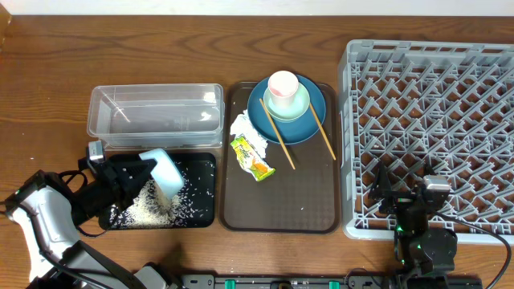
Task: Sort waste into correct bins and load items into the dishwasher rack
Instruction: 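Tip the bowl over the black tray to dump the rice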
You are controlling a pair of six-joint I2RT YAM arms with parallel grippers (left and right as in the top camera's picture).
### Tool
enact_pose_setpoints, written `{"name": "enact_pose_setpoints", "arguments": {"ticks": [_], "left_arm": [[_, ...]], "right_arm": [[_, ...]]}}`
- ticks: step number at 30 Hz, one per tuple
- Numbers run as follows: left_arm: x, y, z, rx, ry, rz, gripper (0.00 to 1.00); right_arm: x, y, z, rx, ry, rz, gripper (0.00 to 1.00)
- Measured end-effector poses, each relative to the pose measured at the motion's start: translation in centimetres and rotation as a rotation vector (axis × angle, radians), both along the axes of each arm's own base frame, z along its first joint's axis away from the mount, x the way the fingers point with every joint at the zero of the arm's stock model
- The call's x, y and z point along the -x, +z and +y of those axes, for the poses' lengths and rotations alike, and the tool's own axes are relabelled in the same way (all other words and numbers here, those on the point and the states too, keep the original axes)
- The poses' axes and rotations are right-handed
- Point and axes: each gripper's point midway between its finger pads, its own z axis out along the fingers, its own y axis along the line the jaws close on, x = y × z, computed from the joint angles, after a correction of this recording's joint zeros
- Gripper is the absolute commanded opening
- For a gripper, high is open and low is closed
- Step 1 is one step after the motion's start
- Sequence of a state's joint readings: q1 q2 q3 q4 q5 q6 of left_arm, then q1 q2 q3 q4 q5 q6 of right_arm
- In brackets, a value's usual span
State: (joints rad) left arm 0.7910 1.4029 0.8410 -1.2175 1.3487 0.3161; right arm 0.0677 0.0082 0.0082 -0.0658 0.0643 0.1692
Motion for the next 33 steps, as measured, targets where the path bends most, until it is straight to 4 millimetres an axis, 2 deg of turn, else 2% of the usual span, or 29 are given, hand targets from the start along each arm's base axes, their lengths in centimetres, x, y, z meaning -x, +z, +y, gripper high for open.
{"name": "enact_pose_setpoints", "arguments": {"ticks": [9,22,26,33], "left_arm": [[-0.1,1.1,-0.2,0.051,0.013,-0.033,0.06],[-0.6,1.0,0.3,-0.041,-0.005,-0.143,0.06],[0.1,1.4,-0.5,0.018,-0.006,-0.090,0.06],[0.0,1.3,-0.4,-0.009,-0.013,-0.119,0.06]], "right_arm": [[0.0,0.0,0.0,0.000,0.000,0.000,0.99],[0.0,0.0,0.0,0.000,0.000,0.000,0.99],[0.0,0.0,0.0,0.000,0.000,0.000,0.99],[0.0,0.0,0.0,0.000,0.000,0.000,0.99]]}}
